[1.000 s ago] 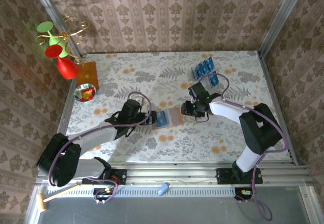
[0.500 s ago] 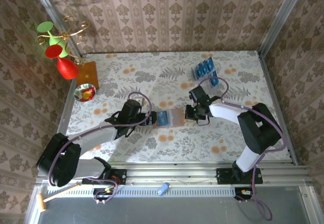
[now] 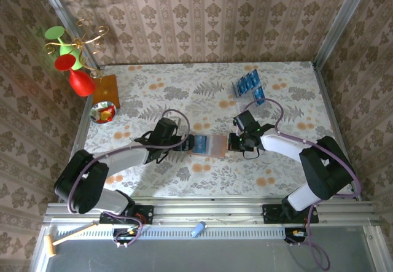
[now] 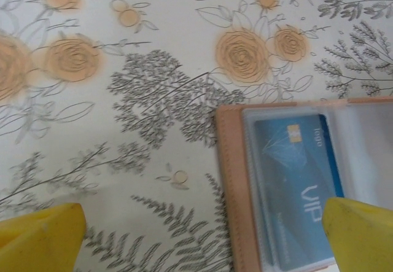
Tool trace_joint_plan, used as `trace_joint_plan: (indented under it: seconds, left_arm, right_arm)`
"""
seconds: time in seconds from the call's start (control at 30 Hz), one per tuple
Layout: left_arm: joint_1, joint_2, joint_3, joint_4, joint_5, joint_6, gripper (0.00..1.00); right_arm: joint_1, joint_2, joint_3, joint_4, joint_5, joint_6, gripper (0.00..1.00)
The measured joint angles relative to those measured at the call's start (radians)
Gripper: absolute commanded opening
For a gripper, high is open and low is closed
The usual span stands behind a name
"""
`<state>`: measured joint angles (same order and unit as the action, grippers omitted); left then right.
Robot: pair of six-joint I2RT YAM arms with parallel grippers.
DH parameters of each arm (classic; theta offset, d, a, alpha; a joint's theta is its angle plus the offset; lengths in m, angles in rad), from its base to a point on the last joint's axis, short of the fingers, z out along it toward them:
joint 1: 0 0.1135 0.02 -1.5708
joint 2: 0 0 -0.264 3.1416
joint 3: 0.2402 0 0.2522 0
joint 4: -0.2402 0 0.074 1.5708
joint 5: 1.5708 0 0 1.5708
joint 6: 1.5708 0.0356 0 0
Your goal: Put the credit cards into the card holder
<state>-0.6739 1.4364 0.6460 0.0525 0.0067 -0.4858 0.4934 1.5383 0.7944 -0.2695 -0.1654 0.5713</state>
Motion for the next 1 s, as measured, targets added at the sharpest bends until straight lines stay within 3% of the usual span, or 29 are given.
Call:
trace_joint_plan:
  seconds: [0.4, 1.0]
  left_arm:
    - [-0.027, 0.153, 0.083, 0.024, 0.047, 0.012, 1.0]
    - [-0.047, 0.205, 0.096, 0.069, 0.036, 0.01, 1.0]
  right_arm:
    - [0.0, 0.055, 0.006, 0.037, -0.025, -0.02, 0.0]
    - [0.0, 0.116, 0.051, 0.08, -0.06, -0.015, 0.0]
